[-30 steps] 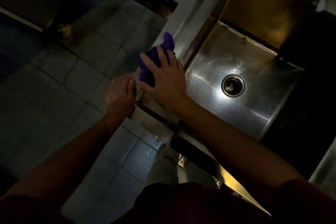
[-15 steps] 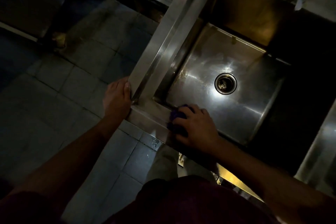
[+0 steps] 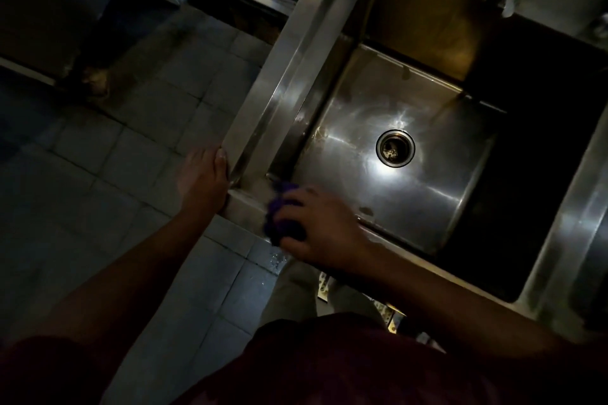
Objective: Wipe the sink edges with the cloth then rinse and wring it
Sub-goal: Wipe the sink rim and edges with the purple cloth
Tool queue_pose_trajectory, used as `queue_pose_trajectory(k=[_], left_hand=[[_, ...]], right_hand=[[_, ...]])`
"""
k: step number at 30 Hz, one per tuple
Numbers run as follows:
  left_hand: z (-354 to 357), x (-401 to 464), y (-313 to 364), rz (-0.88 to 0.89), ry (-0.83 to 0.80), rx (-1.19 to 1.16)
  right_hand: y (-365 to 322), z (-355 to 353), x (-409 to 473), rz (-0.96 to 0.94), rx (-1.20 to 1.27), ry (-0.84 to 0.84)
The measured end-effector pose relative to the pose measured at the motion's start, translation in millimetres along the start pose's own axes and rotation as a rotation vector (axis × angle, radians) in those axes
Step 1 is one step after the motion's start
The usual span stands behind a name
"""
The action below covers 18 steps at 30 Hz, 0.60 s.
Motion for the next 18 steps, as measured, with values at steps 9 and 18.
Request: queue_pose_trajectory(k=[9, 18], left_hand=[[1.1, -0.3, -3.7, -0.039, -0.056, 0.036], [1.8, 1.8, -2.5, 0.015, 0.013, 0.152]], right_hand=[[20.2, 47.9, -62.4, -0.061, -0.226, -0.119], [96.9, 19.3, -198.6, 0.13, -0.279, -0.111]])
Point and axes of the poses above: each hand's wrist, its own x-axis towards the middle knuckle, its own z-axis out of the palm, y = z × x, the point moved 9 cm from there along x, towards the middle knuckle, and after that the axes turned 5 degrees about y, right-handed, at the moved point
